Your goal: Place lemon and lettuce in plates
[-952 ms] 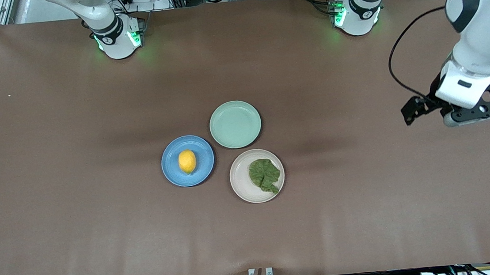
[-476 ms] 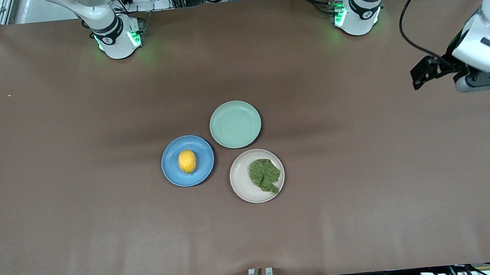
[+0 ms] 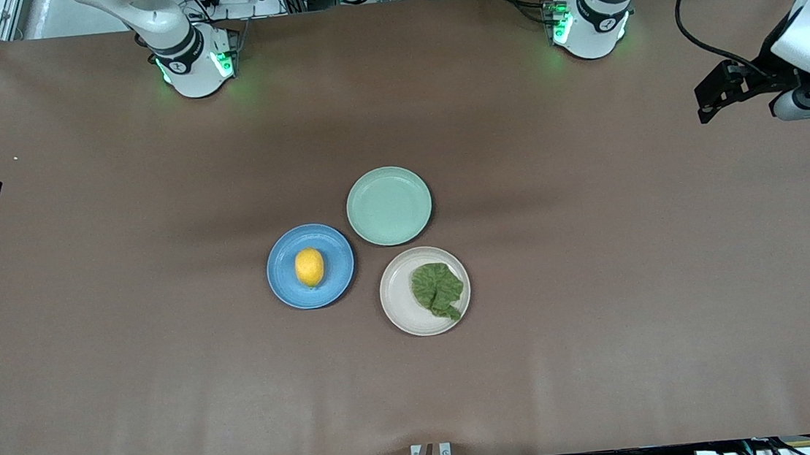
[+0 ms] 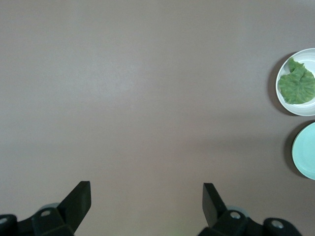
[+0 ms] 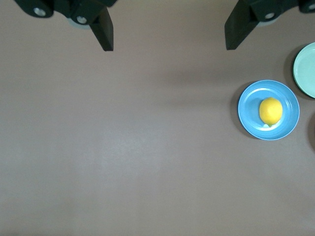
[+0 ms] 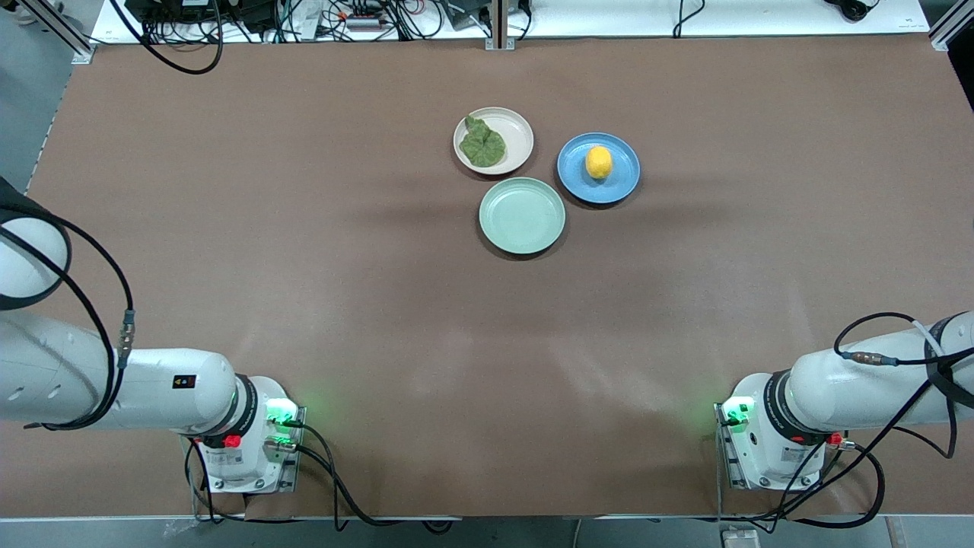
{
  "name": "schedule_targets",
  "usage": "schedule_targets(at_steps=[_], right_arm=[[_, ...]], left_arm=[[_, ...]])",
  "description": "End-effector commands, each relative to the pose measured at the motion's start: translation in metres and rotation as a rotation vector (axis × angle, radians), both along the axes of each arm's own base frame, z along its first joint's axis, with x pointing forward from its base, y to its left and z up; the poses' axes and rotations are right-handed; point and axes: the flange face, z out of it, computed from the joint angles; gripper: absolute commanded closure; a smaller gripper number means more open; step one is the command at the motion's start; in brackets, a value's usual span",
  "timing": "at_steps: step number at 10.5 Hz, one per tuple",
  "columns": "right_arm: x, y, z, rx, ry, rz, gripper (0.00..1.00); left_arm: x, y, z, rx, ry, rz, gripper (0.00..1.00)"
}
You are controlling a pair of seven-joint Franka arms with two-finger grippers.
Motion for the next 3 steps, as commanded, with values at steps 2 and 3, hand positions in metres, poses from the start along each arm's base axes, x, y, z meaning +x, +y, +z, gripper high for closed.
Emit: schedule_targets(at_steps=[2,3], right_arm=[[-0.0005,0.0022,-0.0001,0.002,0.001,0.015,0.00],[0.0002,0.0022,-0.0015,0.002,0.002,0.015,0.00]], left_arm=[[-0.0067,0.0025,0.0091,-0.017,0.013,-0.018,0.00],[-0.0068,0.0026,0.0090,-0.017,0.014,-0.018,0.00]])
